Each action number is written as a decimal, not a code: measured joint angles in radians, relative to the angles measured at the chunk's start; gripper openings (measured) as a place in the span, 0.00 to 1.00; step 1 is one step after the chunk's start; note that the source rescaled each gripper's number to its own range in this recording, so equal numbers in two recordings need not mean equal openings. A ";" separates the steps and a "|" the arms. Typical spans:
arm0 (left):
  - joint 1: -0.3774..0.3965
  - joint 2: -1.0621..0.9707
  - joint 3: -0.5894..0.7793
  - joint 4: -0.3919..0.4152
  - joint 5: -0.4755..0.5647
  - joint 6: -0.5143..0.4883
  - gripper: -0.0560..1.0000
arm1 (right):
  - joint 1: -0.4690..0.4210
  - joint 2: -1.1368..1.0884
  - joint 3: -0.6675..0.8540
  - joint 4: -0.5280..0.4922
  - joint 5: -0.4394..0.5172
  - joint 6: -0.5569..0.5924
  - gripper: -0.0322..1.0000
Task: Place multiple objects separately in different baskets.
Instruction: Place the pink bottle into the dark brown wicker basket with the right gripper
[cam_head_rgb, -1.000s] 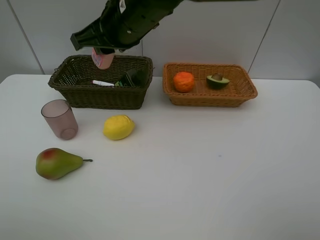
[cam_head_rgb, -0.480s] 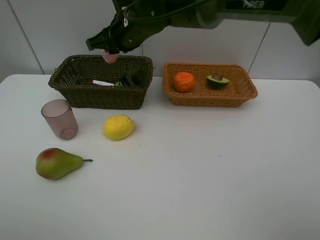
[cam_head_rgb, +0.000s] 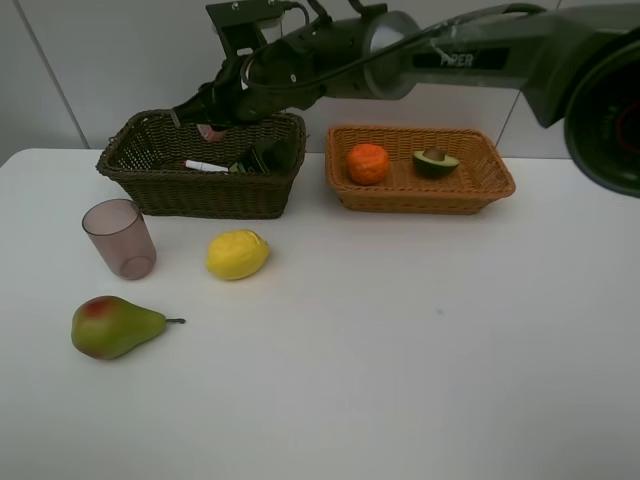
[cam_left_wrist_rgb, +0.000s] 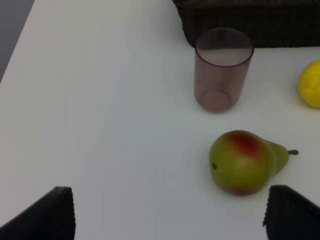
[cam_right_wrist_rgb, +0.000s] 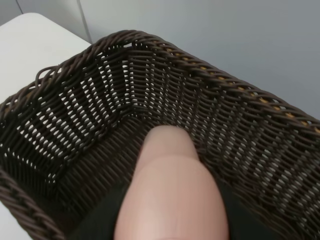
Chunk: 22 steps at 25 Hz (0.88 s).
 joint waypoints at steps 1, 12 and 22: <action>0.000 0.000 0.000 0.000 0.000 0.000 1.00 | 0.000 0.000 0.000 0.000 -0.001 0.000 0.24; 0.000 0.000 0.000 0.000 0.000 0.000 1.00 | 0.000 0.018 -0.002 -0.008 -0.015 0.000 0.23; 0.000 0.000 0.000 0.000 0.000 0.000 1.00 | 0.000 0.018 -0.002 -0.045 -0.019 -0.001 0.82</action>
